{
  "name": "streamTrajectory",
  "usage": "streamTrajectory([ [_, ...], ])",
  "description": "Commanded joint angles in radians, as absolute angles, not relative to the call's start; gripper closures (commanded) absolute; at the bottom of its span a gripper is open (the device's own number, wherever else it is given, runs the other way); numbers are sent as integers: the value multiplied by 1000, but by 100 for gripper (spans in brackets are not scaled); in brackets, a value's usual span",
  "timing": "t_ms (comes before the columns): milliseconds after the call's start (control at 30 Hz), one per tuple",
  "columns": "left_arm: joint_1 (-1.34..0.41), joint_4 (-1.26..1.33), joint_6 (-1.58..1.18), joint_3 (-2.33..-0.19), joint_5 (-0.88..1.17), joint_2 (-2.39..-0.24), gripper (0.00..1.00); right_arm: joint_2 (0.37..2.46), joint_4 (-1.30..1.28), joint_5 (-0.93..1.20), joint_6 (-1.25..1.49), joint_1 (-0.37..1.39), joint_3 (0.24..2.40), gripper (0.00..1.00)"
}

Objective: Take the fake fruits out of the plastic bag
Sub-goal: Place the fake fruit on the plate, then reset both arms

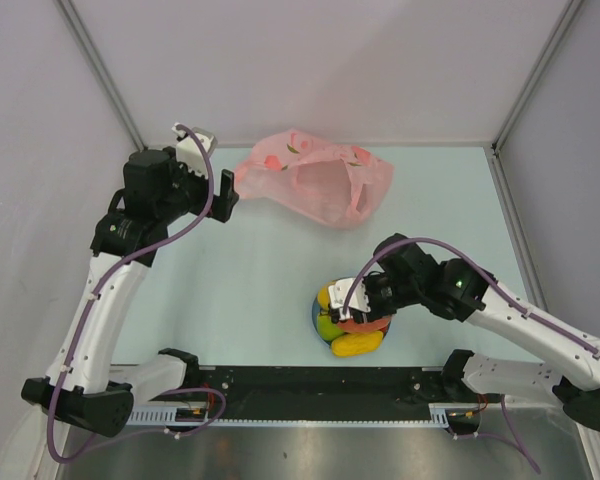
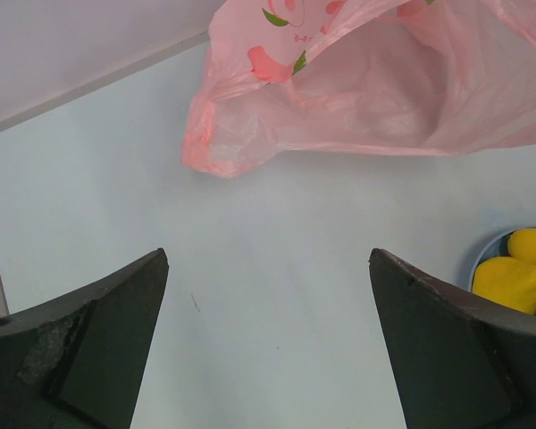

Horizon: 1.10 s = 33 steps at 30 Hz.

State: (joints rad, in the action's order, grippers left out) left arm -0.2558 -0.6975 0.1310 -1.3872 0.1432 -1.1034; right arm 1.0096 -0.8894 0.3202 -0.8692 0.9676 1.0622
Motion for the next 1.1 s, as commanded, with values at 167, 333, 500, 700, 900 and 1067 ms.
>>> streamTrajectory([
  [167, -245, -669, 124, -1348, 101, -1054, 0, 950, -672, 17, -708, 841, 1106, 31],
  [333, -239, -661, 132, -1293, 40, -999, 0, 919, -537, -63, -505, 513, 1106, 0],
  [500, -219, -652, 146, -1210, 8, -937, 0, 957, -601, 59, -261, 145, 1108, 0],
  [700, -180, -646, 115, -1103, 11, -888, 0, 1046, -759, -170, -19, 20, 1106, 0],
  [900, -118, -627, 63, -974, 52, -816, 0, 954, -756, -51, -5, -60, 1017, 0],
  [1067, -97, -630, 51, -913, 55, -784, 0, 911, -758, 38, 57, -89, 1002, 0],
])
